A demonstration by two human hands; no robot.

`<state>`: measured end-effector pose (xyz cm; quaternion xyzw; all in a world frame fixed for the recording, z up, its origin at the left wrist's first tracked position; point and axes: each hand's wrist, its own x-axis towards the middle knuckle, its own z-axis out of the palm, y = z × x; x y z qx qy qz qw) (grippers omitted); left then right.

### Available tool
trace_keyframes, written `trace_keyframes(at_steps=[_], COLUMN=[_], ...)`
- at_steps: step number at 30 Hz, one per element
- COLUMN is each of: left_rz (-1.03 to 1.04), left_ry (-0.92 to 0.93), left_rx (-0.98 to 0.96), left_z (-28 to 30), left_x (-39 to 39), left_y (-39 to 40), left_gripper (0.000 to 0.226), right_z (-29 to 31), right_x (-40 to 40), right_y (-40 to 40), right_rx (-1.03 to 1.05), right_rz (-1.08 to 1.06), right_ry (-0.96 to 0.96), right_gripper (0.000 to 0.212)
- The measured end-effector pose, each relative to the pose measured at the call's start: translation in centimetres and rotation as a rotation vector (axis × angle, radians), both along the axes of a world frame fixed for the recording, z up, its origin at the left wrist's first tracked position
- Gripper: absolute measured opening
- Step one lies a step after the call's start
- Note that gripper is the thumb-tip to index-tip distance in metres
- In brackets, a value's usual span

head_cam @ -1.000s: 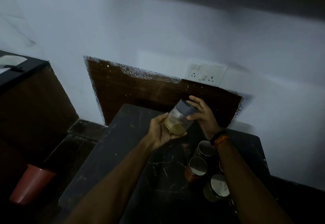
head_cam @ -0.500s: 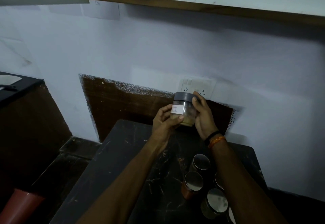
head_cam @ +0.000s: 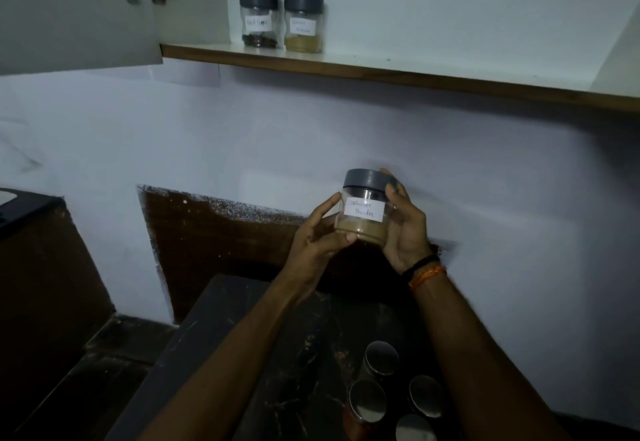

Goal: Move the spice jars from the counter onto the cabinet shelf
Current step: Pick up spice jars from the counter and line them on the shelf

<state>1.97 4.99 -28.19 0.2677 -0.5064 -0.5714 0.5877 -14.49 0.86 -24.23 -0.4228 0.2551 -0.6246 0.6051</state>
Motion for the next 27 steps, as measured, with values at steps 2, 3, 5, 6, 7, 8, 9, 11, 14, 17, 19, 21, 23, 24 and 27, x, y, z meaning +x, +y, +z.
trace_keyframes(at_steps=[2, 3, 5, 6, 7, 8, 9, 11, 14, 17, 19, 21, 23, 24, 27], left_rz=[0.021, 0.039, 0.066, 0.083, 0.100, 0.115, 0.127, 0.146, 0.164, 0.186, 0.185, 0.183, 0.173, 0.171, 0.178], left_ry=[-0.037, -0.055, -0.096, -0.129, -0.153, -0.165, -0.171, -0.176, -0.177, -0.181, -0.179, -0.180, -0.176, -0.179, -0.190], left_rx=[-0.043, -0.051, -0.094, -0.106, -0.117, -0.139, -0.160, -0.200, -0.250, -0.295, -0.323, -0.349, -0.371, -0.380, -0.406], left_z=[1.5, 2.0, 3.5, 4.1, 4.6, 5.2, 5.8, 7.3, 9.5, 11.6, 13.1, 14.4, 15.4, 15.9, 17.1], left_x=[-0.2, -0.2, -0.3, -0.3, -0.2, -0.2, -0.3, -0.4, -0.6, -0.7, -0.7, -0.6, -0.5, -0.5, -0.4], left_y=[-0.4, -0.4, -0.8, -1.1, -1.2, -1.5, -1.7, -2.4, -3.2, -3.8, -4.1, -4.2, -4.2, -4.2, -4.2], left_gripper=[0.080, 0.082, 0.084, 0.084, 0.083, 0.083, 0.083, 0.085, 0.089, 0.093, 0.094, 0.094, 0.094, 0.095, 0.094], right_z=[1.2, 1.6, 2.9, 3.5, 4.0, 4.8, 5.7, 7.8, 10.8, 13.3, 15.0, 16.2, 17.2, 17.7, 18.8], right_x=[-0.3, -0.4, -0.7, -0.7, -0.7, -0.9, -1.0, -1.0, -0.8, -0.7, -0.7, -0.7, -0.7, -0.7, -0.7], right_y=[-0.4, -0.3, -0.5, -0.5, -0.5, -0.7, -0.9, -1.1, -1.2, -1.1, -1.1, -1.2, -1.4, -1.5, -1.6], right_rx=[-0.015, -0.012, -0.029, -0.039, -0.055, -0.072, -0.088, -0.128, -0.196, -0.251, -0.291, -0.314, -0.333, -0.338, -0.355], right_rz=[0.008, 0.015, 0.018, 0.019, 0.024, 0.017, 0.004, -0.028, -0.050, -0.061, -0.061, -0.058, -0.055, -0.061, -0.058], right_ry=[-0.019, -0.028, -0.025, -0.011, -0.001, 0.007, 0.022, 0.087, 0.187, 0.253, 0.275, 0.272, 0.266, 0.266, 0.260], right_gripper=[0.059, 0.061, 0.066, 0.065, 0.063, 0.058, 0.053, 0.047, 0.047, 0.054, 0.056, 0.054, 0.049, 0.047, 0.047])
